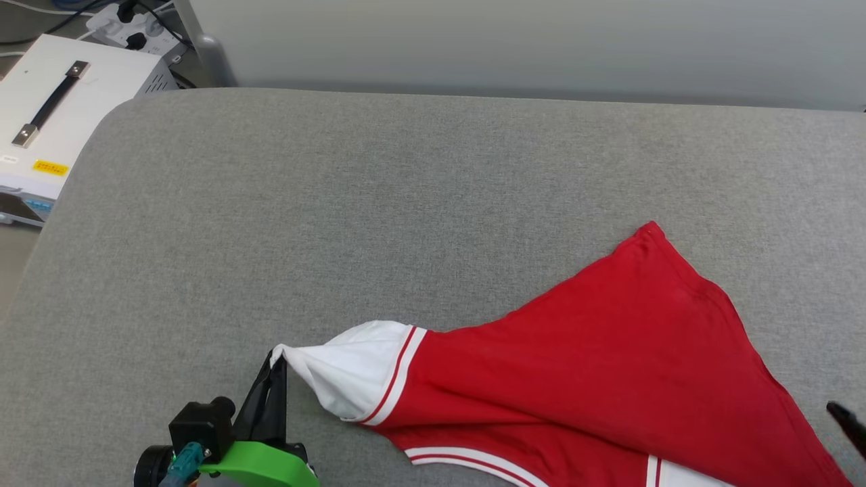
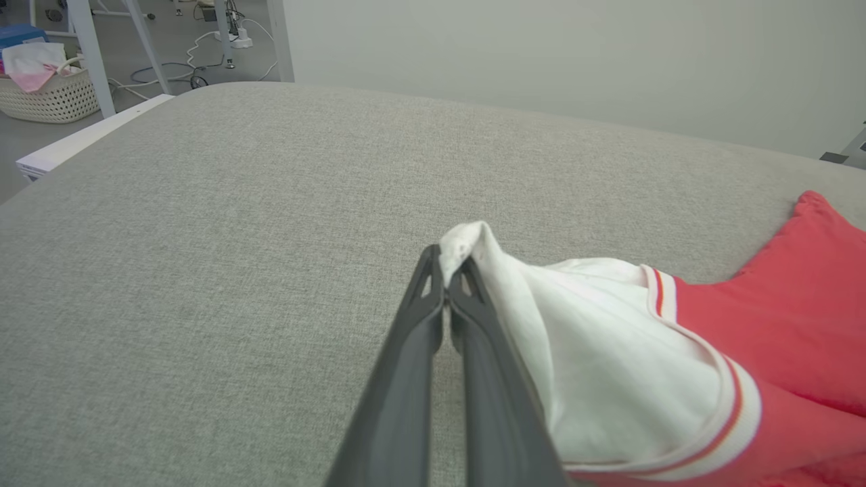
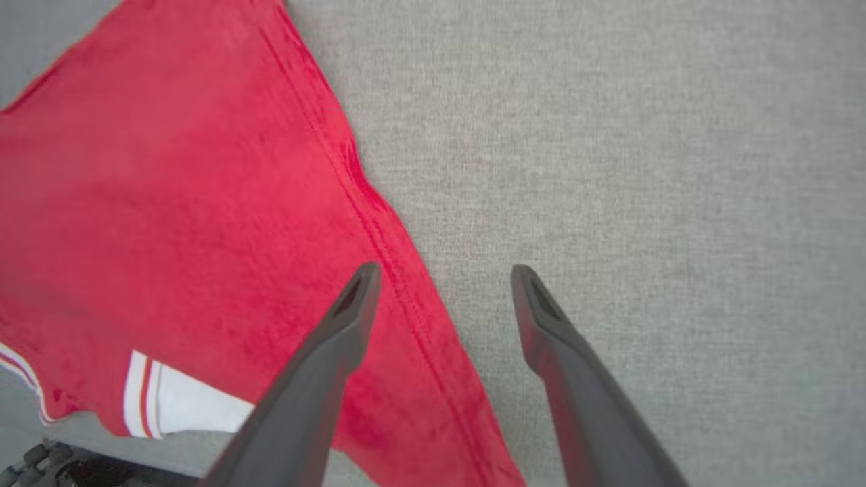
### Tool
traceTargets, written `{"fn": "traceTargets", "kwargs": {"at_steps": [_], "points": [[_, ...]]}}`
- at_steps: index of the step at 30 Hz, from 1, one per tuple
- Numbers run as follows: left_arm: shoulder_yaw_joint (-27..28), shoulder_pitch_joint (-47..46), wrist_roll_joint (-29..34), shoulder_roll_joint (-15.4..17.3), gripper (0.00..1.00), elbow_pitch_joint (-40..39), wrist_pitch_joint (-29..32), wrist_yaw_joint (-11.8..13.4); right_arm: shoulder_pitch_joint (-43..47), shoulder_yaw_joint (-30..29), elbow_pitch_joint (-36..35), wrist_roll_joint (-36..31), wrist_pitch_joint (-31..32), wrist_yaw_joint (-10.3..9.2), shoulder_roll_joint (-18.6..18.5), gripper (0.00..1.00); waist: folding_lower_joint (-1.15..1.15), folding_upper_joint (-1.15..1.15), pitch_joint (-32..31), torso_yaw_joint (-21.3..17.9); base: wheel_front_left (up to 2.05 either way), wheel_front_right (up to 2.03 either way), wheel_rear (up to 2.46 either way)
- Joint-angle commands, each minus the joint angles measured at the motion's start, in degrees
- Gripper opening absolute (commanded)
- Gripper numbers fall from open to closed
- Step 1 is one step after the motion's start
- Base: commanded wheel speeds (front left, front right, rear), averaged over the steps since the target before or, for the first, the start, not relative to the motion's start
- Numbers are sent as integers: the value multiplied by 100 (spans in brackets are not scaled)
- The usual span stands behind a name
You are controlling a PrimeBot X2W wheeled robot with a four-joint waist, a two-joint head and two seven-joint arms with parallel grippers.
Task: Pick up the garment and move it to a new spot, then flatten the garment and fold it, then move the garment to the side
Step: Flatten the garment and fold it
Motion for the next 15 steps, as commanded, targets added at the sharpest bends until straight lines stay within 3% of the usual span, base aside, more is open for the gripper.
{"fn": "traceTargets", "kwargs": {"at_steps": [1,8,15], "points": [[-16,-38,-19,18,0,-42,-34,18,-207,-106,-138,-46,-72,-4,-21,100,0,0,46,50,0,0,0],[-126,-293,23,-38,0,-148,-34,-10,-1331,-261,-891,-261,203,-4,-305,100,0,0,352,292,0,0,0],[-239,-574,40,-136,0,-243,-34,-50,-2721,610,-947,-305,1149,-4,-648,100,0,0,720,521,0,0,0]]}}
